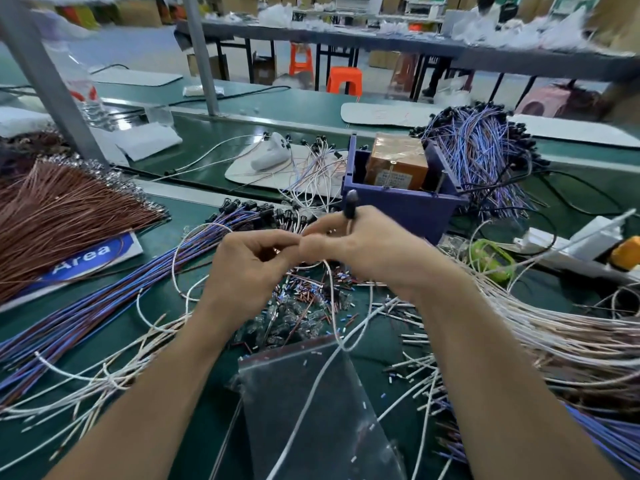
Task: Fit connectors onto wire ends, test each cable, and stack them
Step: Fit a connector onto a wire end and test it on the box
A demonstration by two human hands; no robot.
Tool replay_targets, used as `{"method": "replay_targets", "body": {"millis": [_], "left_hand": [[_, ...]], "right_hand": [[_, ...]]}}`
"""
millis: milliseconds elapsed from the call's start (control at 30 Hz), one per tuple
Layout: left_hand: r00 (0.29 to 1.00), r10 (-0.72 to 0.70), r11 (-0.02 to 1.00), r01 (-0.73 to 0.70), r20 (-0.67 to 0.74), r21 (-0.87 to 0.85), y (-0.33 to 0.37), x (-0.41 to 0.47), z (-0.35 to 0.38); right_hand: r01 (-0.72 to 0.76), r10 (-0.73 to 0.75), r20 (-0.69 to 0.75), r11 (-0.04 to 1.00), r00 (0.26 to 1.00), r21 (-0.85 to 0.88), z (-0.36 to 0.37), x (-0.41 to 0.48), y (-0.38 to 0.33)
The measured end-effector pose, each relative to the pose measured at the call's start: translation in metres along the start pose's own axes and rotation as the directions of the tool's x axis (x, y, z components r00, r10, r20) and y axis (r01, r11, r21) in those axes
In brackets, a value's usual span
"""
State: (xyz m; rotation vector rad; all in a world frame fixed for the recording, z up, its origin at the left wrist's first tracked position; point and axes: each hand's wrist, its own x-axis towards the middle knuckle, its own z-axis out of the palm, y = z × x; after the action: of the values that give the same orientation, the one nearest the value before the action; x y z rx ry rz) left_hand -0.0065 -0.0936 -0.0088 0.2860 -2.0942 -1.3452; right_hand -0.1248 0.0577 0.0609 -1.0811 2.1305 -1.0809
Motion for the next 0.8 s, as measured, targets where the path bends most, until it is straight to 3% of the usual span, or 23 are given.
{"method": "replay_targets", "body": {"millis": [100,200,367,567,800], "left_hand": [[0.999,-0.011,1.000,0.010,-0.042,-0.015,-0.001,-0.002,0.002],[0.992,-0.091,0.996,0.089,-0.085,-0.032,-0.004,-0.001,-0.002],[0.971,-0.215,0.967,0.195,-0.109,-0.166,-0.004,0.003,-0.006],[0.976,-0.217,0.959,0.206,-0.036,-0.192,0.002,-0.001,0.002],[0.958,-0.259,0.954,0.234,-0.123,-0.187,0.006,0.000,-0.001]], "right_hand": [[-0.009,0.008,-0.017,1.000,1.000,-0.002,0.016,0.005,0.003],[-0.045,0.052,-0.130,0.998,0.990,0.050,0.009,0.008,0.011],[-0.102,0.190,-0.288,0.950,0.939,0.294,-0.009,0.013,0.024],[-0.068,0.152,-0.229,0.940,0.962,0.335,0.001,0.016,0.024],[-0.068,0.101,-0.123,0.967,0.987,0.244,-0.004,0.012,0.030]]}}
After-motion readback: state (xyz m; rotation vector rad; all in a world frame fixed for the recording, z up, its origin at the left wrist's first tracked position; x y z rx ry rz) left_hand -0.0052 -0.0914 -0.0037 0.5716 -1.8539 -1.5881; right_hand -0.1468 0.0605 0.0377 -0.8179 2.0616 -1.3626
